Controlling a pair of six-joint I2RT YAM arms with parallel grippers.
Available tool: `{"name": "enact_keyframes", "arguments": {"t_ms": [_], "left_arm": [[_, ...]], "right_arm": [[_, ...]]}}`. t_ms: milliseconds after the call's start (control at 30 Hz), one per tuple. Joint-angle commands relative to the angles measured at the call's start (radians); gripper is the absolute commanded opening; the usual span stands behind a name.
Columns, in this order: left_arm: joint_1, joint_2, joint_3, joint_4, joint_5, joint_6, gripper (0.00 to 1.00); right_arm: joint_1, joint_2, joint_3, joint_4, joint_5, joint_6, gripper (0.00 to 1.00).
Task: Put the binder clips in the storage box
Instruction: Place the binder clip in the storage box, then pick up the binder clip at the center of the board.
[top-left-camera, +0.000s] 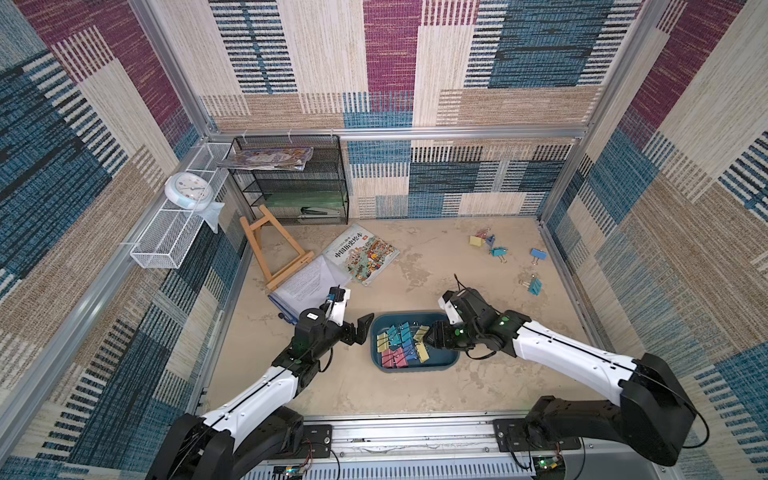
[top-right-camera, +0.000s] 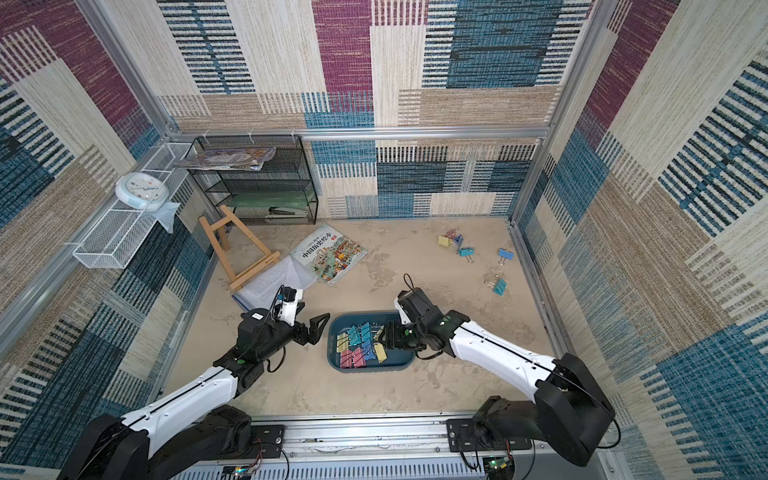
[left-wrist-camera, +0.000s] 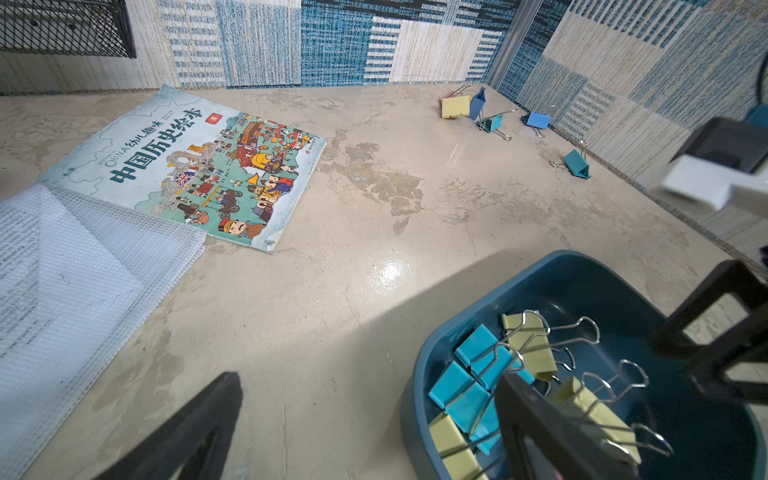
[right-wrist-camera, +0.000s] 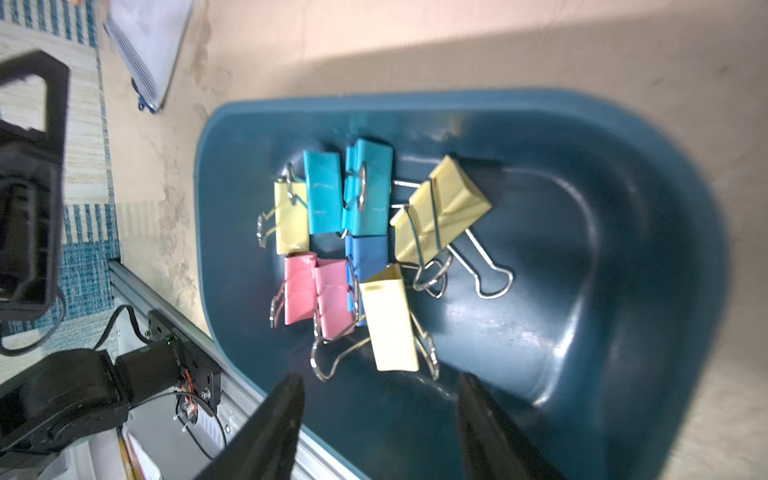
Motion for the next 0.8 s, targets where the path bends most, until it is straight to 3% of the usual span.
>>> {"name": "enact_keyframes", "arguments": {"t_ms": [0, 100, 167, 333, 533, 767], "left_arm": [[-0.001, -0.057, 0.007, 0.008, 0.012, -0.051, 0.99], [-0.023, -0.157, 0.03, -0.02, -0.026, -0.209, 1.0], [-0.057, -0.203, 0.084, -0.077, -0.07, -0.337, 0.96], [-0.163, -0.167, 0.271, -0.299, -0.099, -0.567, 0.88], [-0.276, 0.0, 0.449, -0.371, 0.005, -0.593, 0.84], [-0.346, 0.262, 0.628, -0.387, 0.214, -0.483, 0.85]], "right_arm": [[-0.001, -0.07, 0.046, -0.099, 0.242, -0.02, 0.72], [-0.032, -0.111, 0.1, -0.115, 0.421, -0.063, 0.78], [-0.108, -0.091, 0.153, -0.109, 0.485, -0.111, 0.79], [-0.417, 0.116, 0.343, -0.213, 0.619, -0.137, 0.79], [-0.639, 0.41, 0.533, -0.241, 0.746, -0.228, 0.79], [-0.751, 0.654, 0.675, -0.22, 0.685, -0.42, 0.75]]}}
